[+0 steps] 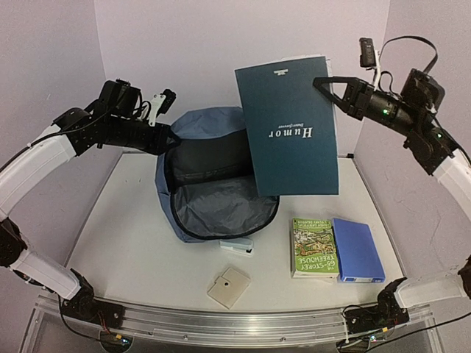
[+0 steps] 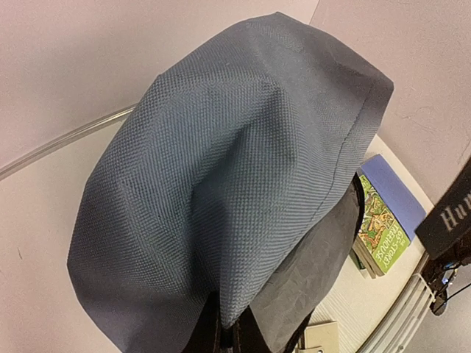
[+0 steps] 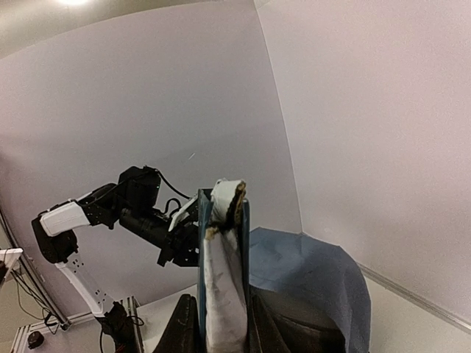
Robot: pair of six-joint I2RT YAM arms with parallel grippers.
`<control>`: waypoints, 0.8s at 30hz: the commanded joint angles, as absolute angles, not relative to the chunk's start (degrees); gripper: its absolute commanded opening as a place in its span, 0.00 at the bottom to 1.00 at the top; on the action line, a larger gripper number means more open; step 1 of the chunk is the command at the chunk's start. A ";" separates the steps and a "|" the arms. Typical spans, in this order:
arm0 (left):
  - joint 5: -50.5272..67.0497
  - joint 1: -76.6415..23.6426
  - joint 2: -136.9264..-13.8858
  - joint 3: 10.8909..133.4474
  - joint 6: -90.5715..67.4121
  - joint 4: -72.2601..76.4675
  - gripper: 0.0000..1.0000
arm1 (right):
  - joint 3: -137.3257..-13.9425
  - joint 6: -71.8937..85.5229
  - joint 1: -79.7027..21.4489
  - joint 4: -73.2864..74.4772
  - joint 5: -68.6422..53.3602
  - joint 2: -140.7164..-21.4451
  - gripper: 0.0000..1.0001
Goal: Pack the student bag
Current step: Place the book in the student bag.
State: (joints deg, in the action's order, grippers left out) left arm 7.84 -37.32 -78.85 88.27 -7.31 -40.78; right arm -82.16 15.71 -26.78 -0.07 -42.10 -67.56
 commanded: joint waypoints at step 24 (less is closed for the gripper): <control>25.75 -31.58 -84.21 100.07 -9.02 -48.88 0.00 | -100.23 -16.88 -40.63 -13.62 -39.04 -94.39 0.09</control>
